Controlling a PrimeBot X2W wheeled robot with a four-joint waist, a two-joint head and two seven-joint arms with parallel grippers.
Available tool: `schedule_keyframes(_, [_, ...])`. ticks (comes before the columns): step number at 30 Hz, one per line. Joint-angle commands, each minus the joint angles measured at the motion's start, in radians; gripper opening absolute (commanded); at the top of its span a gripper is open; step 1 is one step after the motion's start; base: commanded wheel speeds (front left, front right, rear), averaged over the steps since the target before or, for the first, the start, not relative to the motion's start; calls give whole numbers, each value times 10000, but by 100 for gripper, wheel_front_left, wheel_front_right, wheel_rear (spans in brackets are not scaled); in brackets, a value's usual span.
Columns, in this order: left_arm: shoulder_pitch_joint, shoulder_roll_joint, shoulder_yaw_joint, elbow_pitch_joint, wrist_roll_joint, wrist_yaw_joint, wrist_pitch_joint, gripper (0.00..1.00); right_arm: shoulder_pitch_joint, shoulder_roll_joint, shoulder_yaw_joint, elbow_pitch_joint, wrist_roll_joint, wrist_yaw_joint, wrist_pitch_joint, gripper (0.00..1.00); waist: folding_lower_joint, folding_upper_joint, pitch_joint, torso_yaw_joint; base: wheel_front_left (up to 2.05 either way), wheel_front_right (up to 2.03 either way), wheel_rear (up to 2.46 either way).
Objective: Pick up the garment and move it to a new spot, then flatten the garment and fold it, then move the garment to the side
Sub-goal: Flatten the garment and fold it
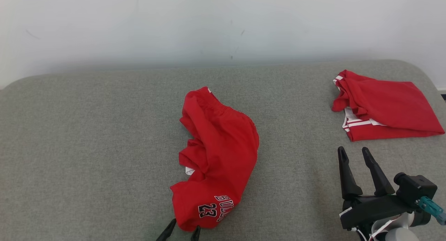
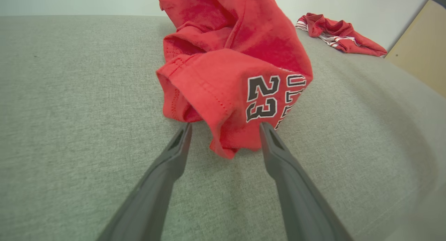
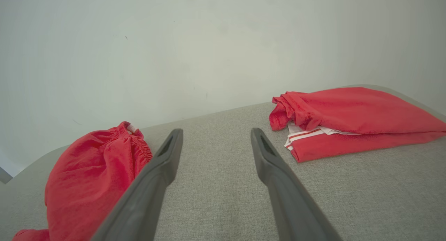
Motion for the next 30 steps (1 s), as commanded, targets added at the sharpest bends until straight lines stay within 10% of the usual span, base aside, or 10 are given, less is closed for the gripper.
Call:
schedule_keyframes(1, [-169, -14, -45, 193, -173, -78, -63, 94, -31, -40, 42, 24, -14, -7, -4, 100, 0, 0, -23, -7, 0, 0, 0])
schedule_keyframes(4, [-347, -33, -158, 531, -342, -192, -63, 2, -48, -59, 68, 47, 4, -7, 21, 100, 0, 0, -36, -18, 0, 0, 0])
schedule_keyframes(15, [-130, -50, 329, -406, -998, -319, -63, 0, 241, -4, -132, 128, 84, -7, -84, 100, 0, 0, -225, 367, 0, 0, 0])
schedule_keyframes(30, [1411, 1401, 163, -4891, -982, -416, 2010, 0, 474, 73, -284, 290, 154, -7, -184, 100, 0, 0, -612, 908, 0, 0, 0])
